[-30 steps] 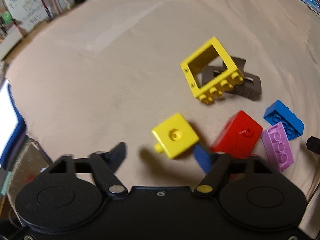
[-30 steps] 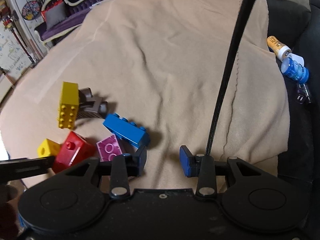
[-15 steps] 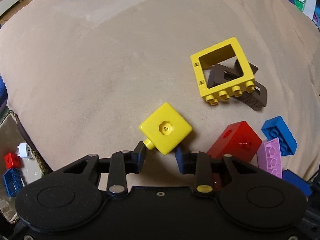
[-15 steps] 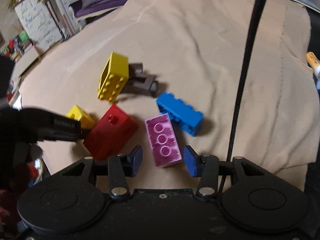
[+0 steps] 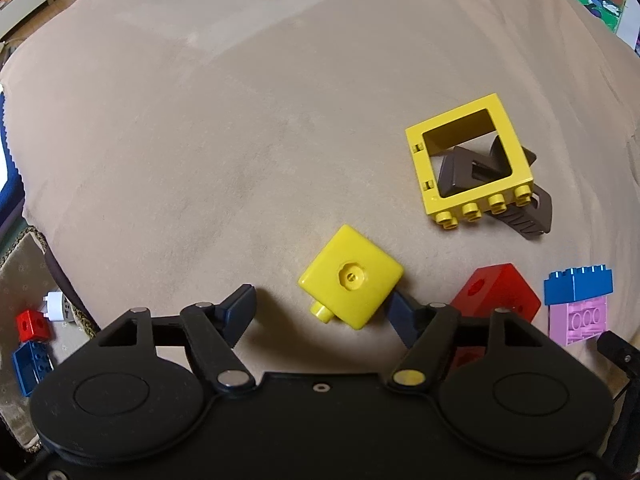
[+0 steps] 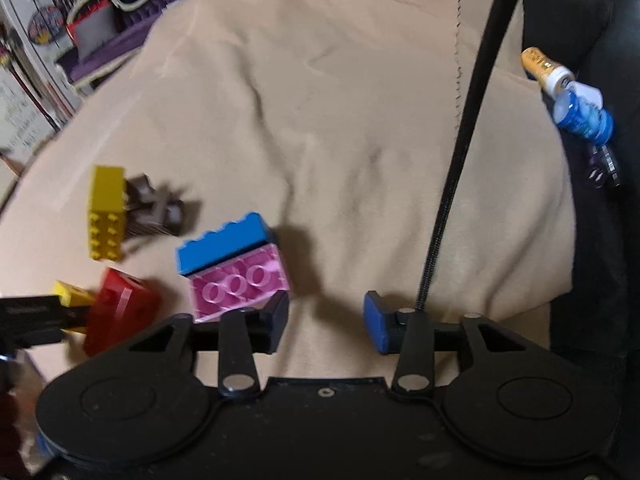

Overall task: Organize rigid objects
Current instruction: 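Grasp the yellow cube with the left tool while the right grasps the pink brick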

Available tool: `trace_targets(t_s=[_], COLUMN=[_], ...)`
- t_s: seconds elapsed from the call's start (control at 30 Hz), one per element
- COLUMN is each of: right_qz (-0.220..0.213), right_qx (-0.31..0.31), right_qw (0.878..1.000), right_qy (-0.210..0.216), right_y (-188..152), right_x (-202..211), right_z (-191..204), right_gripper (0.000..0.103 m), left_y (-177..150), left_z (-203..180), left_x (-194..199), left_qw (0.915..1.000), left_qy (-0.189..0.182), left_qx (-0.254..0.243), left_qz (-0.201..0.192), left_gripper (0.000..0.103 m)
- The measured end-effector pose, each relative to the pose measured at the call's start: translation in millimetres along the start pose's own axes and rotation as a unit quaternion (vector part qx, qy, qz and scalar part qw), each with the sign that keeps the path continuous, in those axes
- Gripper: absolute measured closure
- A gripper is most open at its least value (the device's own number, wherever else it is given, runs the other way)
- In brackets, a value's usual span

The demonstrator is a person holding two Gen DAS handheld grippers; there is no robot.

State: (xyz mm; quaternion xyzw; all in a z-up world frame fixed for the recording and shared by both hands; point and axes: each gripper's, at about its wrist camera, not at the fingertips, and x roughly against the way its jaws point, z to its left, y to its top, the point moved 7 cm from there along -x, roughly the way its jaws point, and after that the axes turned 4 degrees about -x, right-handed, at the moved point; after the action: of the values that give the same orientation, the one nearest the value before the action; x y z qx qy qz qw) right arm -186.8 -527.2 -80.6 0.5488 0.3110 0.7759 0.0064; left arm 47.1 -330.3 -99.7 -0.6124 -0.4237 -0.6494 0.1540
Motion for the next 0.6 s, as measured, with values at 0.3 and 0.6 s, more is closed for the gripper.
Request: trace_targets(t_s=[0.3, 0.6], right_qz=[-0.014, -0.016], right_qx=[0.034, 0.084], right_qw=[0.998, 0.996], right_qy=[0.046, 0.041], right_y=[-1, -5], right_x=[5, -9], right_z=[32, 59], right_gripper=[0.025, 0.012], left_y=[16, 18], left_z=[-8, -29], left_x=[5, -15], left_qw=[0.9992, 0.9922], left_qy=[0.022, 0.054], left_qx=[-0.025, -0.108], left_qz=[-0.021, -0.033], left_gripper=[0.027, 0.040])
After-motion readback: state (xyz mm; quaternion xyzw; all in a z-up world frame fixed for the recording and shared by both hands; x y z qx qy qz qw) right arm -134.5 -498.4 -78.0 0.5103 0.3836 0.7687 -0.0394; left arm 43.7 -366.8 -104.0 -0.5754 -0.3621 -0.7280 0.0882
